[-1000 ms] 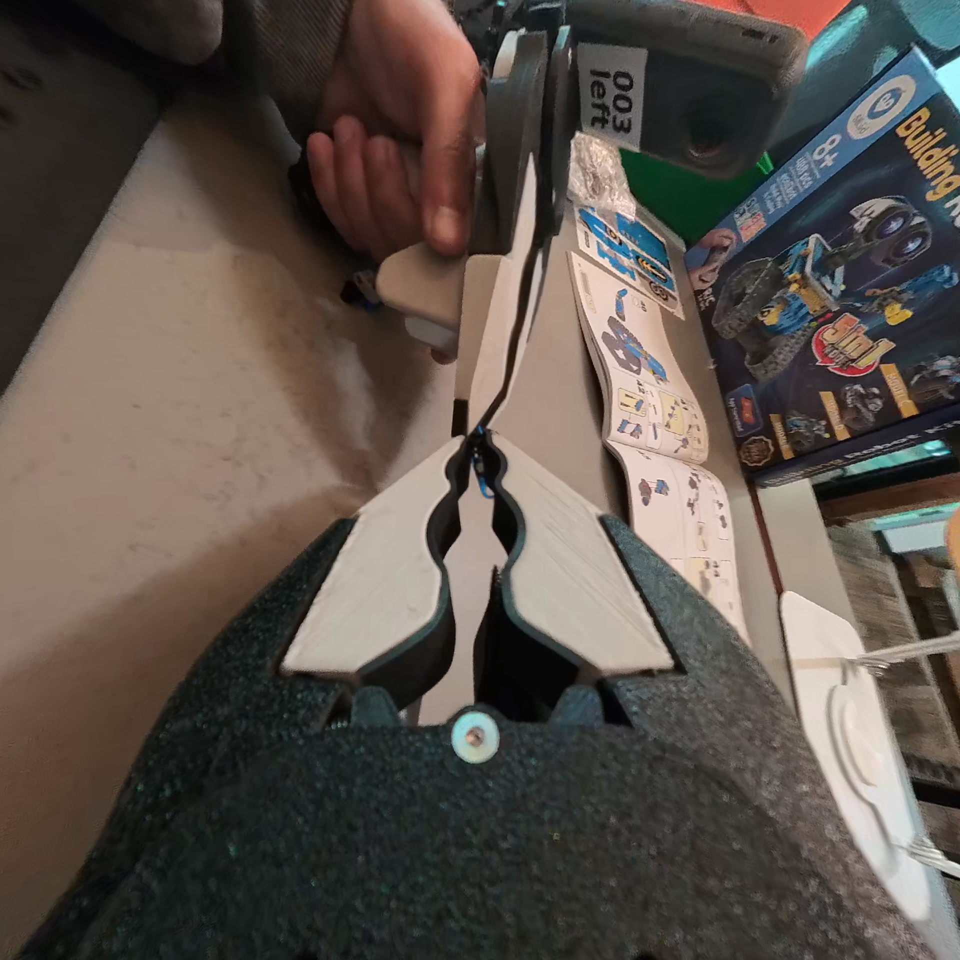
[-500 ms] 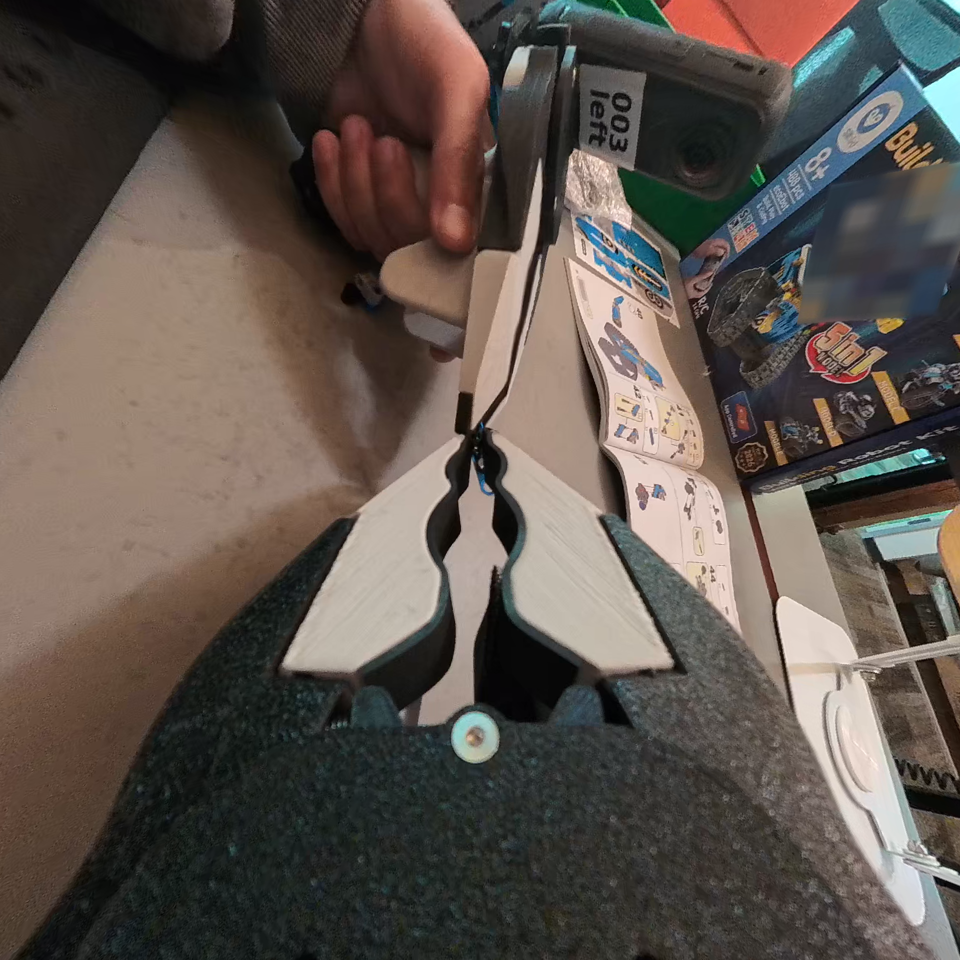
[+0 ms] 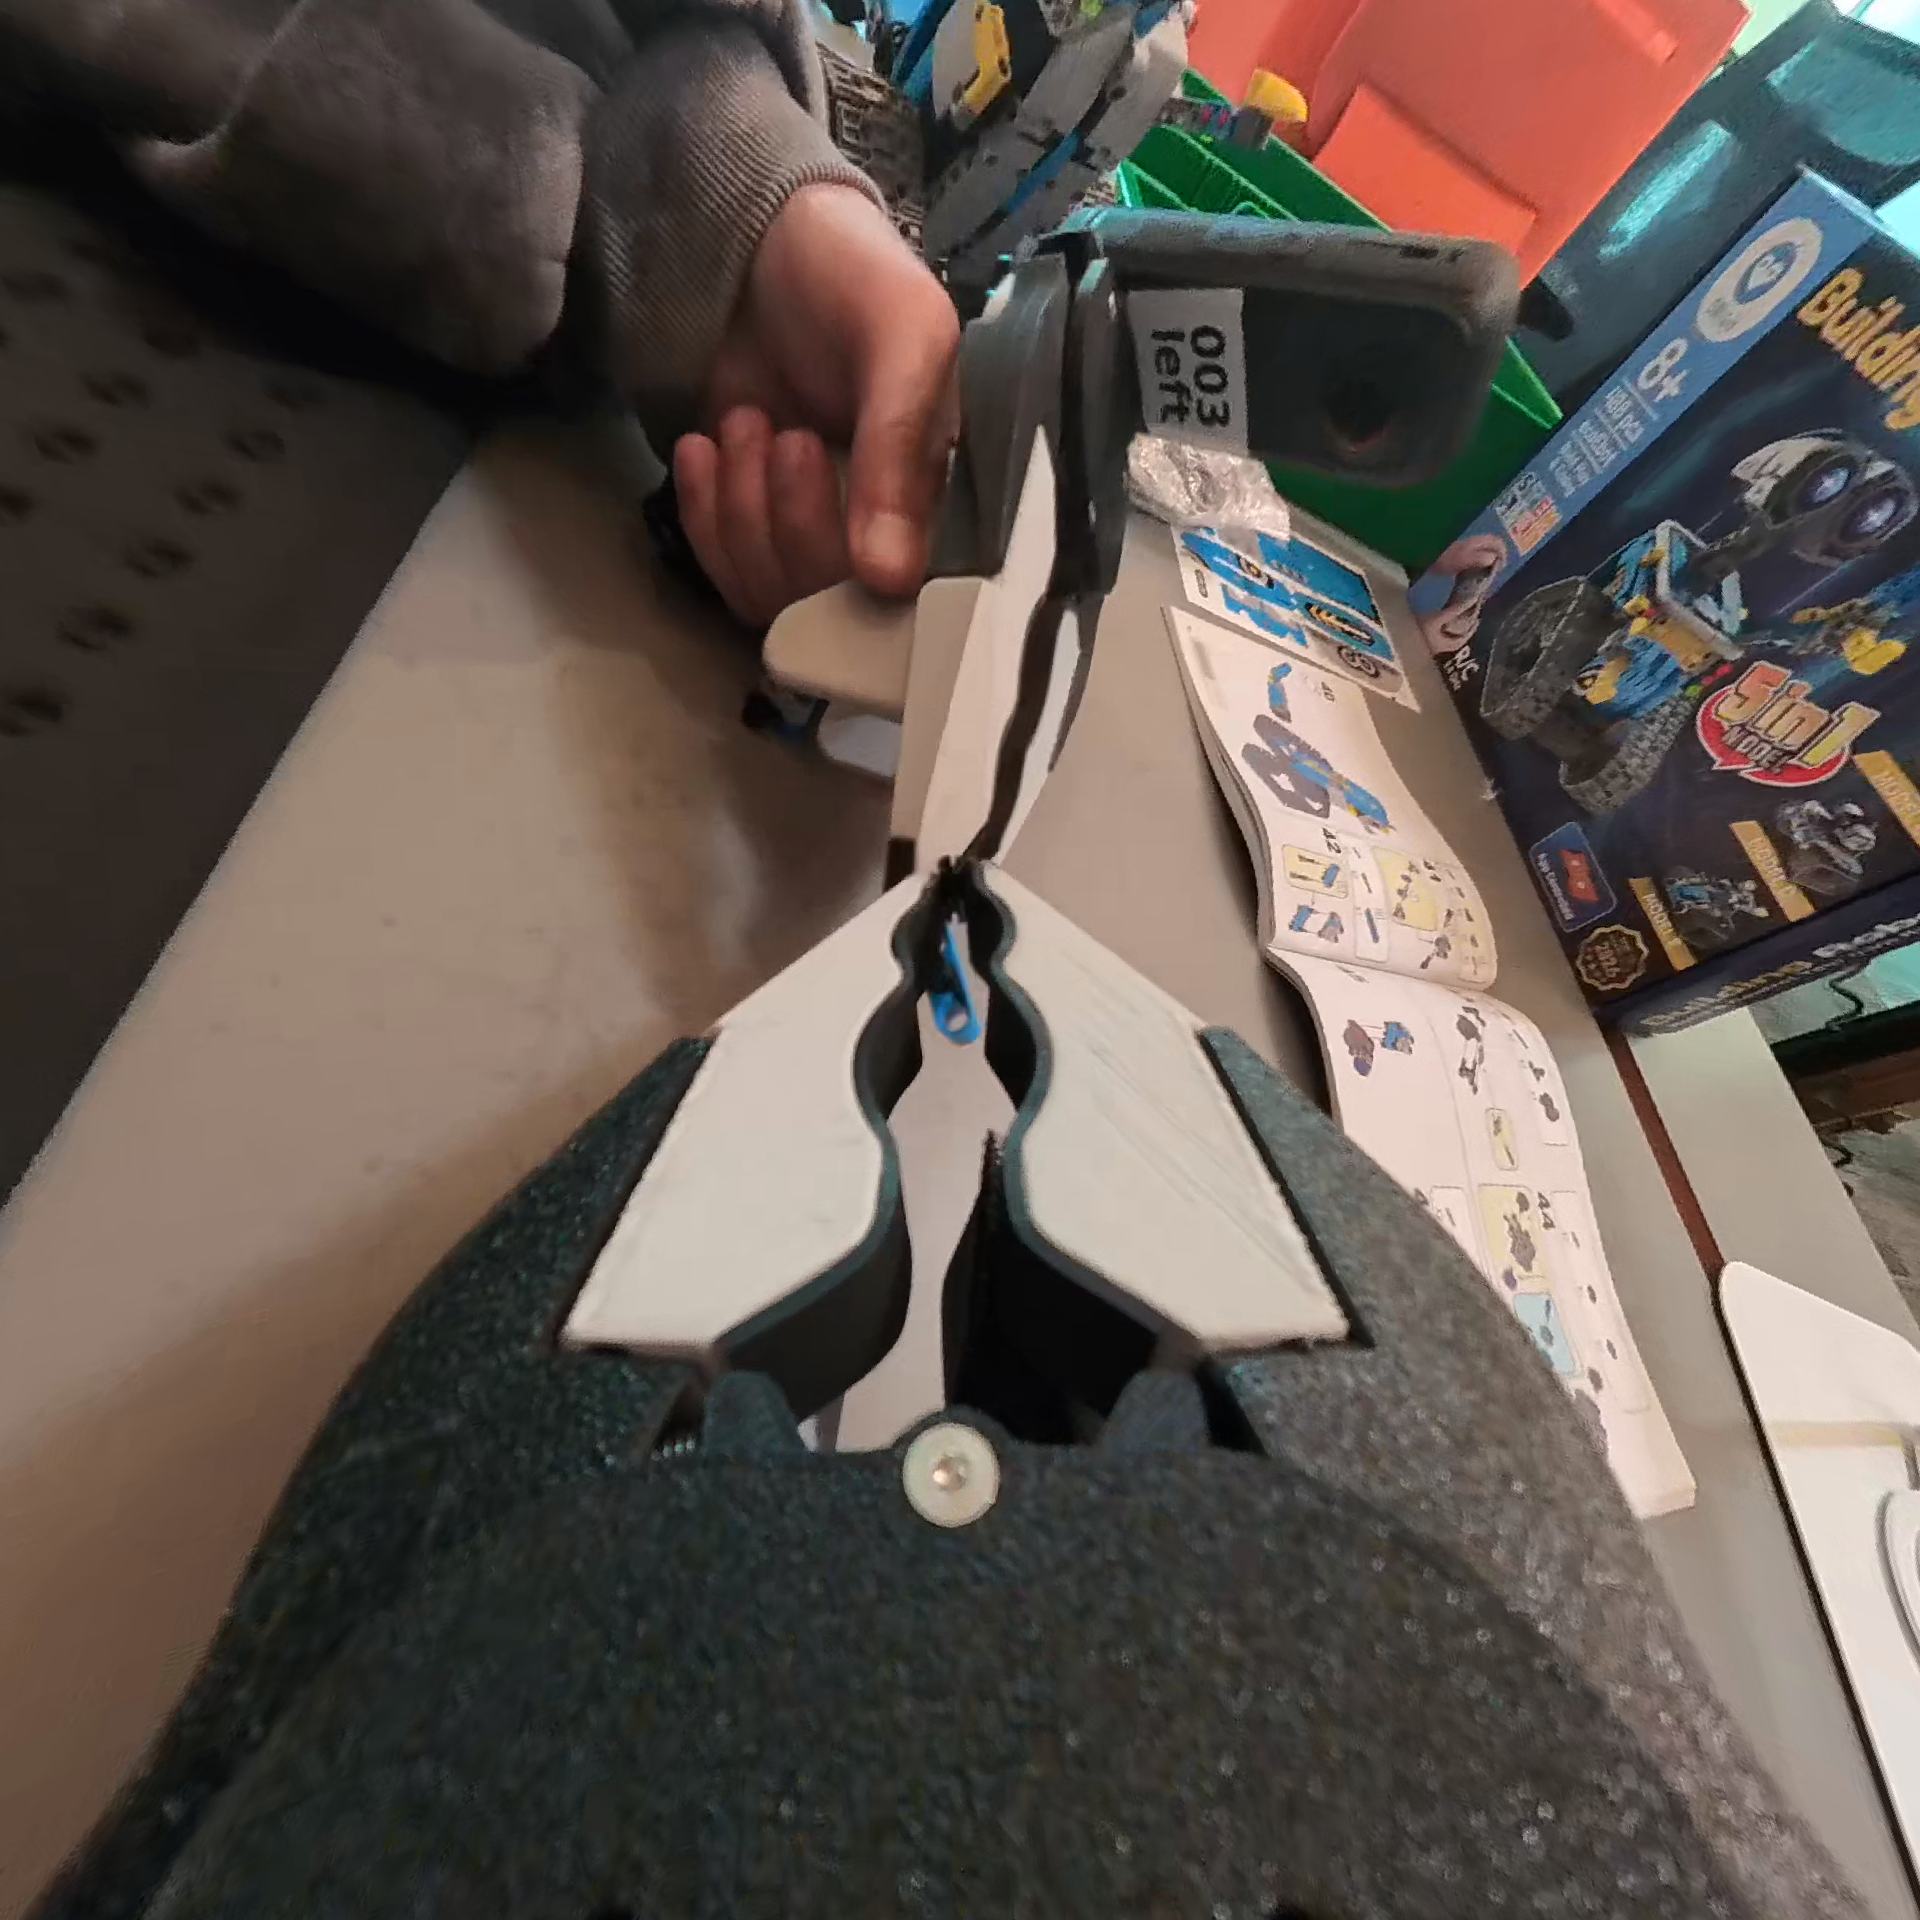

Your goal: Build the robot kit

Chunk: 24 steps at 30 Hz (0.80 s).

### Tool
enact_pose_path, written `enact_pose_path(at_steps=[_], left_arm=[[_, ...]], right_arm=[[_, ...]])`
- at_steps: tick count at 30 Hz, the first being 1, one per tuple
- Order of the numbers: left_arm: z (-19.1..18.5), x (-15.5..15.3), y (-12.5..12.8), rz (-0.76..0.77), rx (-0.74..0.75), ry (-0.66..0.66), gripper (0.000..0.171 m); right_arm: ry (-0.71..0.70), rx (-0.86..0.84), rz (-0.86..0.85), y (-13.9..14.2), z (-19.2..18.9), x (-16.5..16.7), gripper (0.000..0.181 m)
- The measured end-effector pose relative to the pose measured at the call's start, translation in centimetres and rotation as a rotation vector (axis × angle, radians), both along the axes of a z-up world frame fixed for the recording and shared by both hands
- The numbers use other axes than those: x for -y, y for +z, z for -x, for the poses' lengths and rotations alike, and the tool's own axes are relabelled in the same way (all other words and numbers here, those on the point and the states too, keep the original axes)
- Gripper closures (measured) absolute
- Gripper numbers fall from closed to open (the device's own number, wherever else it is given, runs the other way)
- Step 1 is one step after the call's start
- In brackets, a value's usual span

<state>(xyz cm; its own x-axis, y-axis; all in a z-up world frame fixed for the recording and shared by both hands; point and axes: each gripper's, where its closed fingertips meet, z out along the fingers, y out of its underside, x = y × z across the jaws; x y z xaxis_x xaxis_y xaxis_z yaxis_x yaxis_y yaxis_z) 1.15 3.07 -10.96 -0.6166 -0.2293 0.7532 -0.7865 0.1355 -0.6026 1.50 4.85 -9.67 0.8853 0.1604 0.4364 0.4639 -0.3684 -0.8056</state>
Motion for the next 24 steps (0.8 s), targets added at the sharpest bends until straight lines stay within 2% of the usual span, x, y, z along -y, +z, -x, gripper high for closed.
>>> enact_pose_path(at_steps=[6, 10, 13, 24], left_arm=[[0.1, 0.0, 0.2, 0.018, -0.009, -0.006, 0.165], [-0.1, 0.0, 0.0, 0.005, -0.004, 0.004, 0.165], [-0.3, -0.1, 0.0, 0.004, -0.014, 0.014, 0.165], [-0.2, -0.4, 0.7, 0.062, -0.035, 0.007, 0.165]], right_arm=[[-0.006, 0.007, 0.021, -0.3, -0.2, 0.3, 0.177], [0.012, -0.032, -0.022, 0.7, 0.3, 0.4, 0.178], [0.028, -0.025, 0.008, -0.1, 0.7, 0.3, 0.178], [0.02, 0.019, 0.008, 0.1, 0.4, 0.4, 0.177]])
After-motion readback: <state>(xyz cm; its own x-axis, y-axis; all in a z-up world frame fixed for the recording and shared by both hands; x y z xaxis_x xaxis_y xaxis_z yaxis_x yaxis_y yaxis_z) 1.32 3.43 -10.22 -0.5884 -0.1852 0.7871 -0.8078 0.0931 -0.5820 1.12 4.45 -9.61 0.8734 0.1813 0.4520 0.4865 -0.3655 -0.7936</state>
